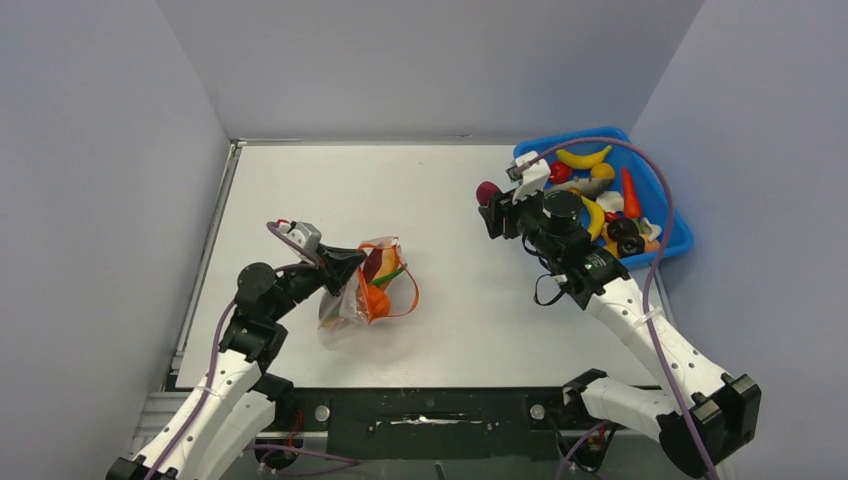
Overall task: Place the food in the zip-top bag and seal the zipper
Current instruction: Place the fake food in the zipper food storage bag.
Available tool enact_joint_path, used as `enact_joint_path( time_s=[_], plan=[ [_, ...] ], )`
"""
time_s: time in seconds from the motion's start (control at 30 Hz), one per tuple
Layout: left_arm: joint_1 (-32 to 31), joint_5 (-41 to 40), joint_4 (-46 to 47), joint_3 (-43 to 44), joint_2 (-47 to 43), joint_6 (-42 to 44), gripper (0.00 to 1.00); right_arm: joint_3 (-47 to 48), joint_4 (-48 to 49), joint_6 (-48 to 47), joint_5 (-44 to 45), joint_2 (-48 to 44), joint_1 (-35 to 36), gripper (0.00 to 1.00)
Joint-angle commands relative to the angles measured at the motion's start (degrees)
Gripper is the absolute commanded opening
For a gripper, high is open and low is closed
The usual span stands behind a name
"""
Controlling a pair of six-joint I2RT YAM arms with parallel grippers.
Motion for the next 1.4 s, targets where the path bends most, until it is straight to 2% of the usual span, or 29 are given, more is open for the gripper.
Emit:
enact_joint_path(
  time_s=[0.0, 0.33, 0.73, 1.0, 1.37],
  plan=[
    [0.02, -0.31, 6.60, 0.48, 0.66, -2.19, 0.00, -0.86, 10.06, 4.85, -4.82, -3.61, 3.09, 0.51],
    [0.00, -3.37, 6.24, 5.18, 4.26, -4.73, 0.00, -0.97, 18.60, 10.20, -10.94, -1.68, 11.18, 0.51],
    [-0.08, -3.74, 9.70, 4.58, 4.22, -8.60, 0.00, -2.51, 25.84, 13.83, -9.28, 4.88, 22.53, 0.53],
    [-0.07, -3.58, 11.15, 4.23, 3.71, -10.01, 0.00, -1.85, 27.60, 19.00, -9.60, 11.72, 25.75, 0.54],
    [-0.07, -3.73, 10.84, 3.91, 1.99, -11.05, 0.00, -1.71, 27.97, 15.91, -7.11, 15.86, 28.09, 0.57]
  ],
)
